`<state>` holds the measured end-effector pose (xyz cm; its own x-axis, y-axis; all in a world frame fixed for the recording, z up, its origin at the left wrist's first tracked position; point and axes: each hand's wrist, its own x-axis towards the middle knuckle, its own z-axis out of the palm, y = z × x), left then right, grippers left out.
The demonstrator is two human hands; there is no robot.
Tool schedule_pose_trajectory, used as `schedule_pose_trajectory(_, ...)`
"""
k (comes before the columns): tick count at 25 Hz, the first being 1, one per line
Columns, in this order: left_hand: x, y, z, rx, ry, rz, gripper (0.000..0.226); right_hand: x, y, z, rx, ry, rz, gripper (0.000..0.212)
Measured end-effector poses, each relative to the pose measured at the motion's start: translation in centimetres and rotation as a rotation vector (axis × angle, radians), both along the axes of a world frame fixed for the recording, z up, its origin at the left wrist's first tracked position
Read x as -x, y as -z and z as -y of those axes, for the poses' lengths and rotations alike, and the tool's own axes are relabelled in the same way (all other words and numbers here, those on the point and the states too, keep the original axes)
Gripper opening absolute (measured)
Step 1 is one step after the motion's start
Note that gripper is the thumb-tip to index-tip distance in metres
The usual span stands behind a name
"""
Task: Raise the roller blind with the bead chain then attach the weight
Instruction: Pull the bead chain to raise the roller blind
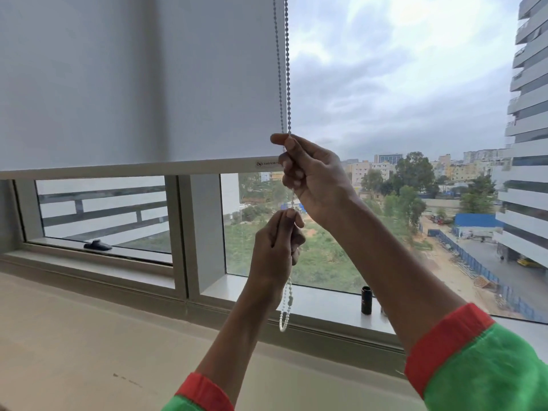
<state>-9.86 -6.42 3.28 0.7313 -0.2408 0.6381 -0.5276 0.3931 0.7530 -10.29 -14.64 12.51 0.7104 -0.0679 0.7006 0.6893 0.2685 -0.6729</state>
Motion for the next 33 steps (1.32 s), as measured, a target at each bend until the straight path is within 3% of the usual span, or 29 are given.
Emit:
schedule_pose_trajectory(4,-0.8,0.9,-0.3,-0.069,0.009,-0.003,0.029,-0.2,2.0,-0.1,-0.007,0.016,0.063,0.02)
schedule_pose_trajectory(9,-1.9,1.1,-0.6,-0.14,0.106,-0.156,0.028,0.1,4.4,1.2,-0.012,0.015,0.038,0.021)
schedule_pose_trajectory(17,-2.4,-7.1,-1.0,0.032,0.069,-0.017,0.037,0.2,7.0,0.6,0.041,-0.011,0.003,0.02)
schedule_pose_trajectory(23,-1.6,-10.3,-0.1,0.046,0.096,0.011,0.033,0.1,9.5,0.8,0.208,0.15,-0.015,0.025)
schedule_pose_trajectory(29,-1.7,-7.9,0.2,0.129,0.16,-0.043,0.033,0.1,11.0,1.7,0.345,0.205,-0.037,0.02)
schedule_pose_trajectory(33,-2.0,-6.0,-1.0,0.129,0.189,-0.024,0.03,0.3,10.7,3.4,0.582,0.241,-0.17,0.033)
